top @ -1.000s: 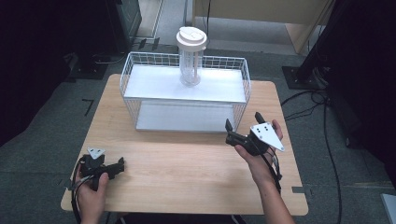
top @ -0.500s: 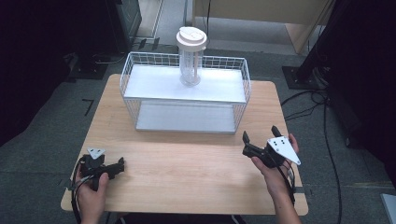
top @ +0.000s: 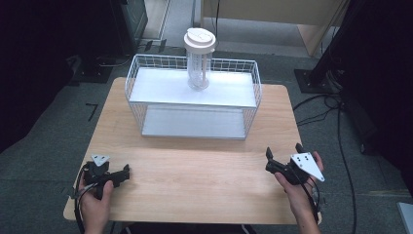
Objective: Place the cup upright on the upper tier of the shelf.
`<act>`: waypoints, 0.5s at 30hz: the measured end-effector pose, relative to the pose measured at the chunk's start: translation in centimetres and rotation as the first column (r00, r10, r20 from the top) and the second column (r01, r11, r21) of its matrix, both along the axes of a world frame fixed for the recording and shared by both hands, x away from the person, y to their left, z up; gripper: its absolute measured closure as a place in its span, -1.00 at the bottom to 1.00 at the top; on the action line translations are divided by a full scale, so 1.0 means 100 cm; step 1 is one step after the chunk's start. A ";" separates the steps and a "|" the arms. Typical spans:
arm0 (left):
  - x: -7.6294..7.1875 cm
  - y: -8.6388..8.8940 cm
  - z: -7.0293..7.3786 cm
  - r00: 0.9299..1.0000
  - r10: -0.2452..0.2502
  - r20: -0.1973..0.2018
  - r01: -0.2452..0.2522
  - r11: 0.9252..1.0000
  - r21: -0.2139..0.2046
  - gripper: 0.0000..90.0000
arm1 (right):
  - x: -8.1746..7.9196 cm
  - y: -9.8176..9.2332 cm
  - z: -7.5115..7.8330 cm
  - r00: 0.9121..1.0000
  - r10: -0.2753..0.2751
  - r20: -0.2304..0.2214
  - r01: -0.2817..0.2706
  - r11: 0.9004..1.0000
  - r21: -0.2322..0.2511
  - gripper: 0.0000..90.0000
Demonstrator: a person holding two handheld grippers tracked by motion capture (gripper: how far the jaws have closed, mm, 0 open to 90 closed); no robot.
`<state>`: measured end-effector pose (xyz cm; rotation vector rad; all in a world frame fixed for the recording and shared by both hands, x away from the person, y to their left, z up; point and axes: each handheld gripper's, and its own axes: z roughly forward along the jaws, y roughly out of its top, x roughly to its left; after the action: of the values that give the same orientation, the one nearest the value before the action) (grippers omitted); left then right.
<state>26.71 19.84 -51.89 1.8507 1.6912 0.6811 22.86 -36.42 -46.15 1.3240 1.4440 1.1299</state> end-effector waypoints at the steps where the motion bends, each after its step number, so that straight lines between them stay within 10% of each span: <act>1: 0.000 0.000 0.000 1.000 0.000 0.000 0.000 1.000 0.000 -1.00 | 0.000 0.000 0.000 1.000 0.000 0.000 0.000 1.000 0.000 -1.00; 15: 0.000 0.000 0.000 1.000 0.000 0.000 0.000 1.000 0.000 -1.00 | -0.019 -0.030 -0.029 0.994 -0.064 -0.084 0.063 0.998 -0.014 -1.00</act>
<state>26.71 19.84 -51.89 1.8508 1.6911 0.6807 20.95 -39.47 -49.07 1.4147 1.4568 1.0340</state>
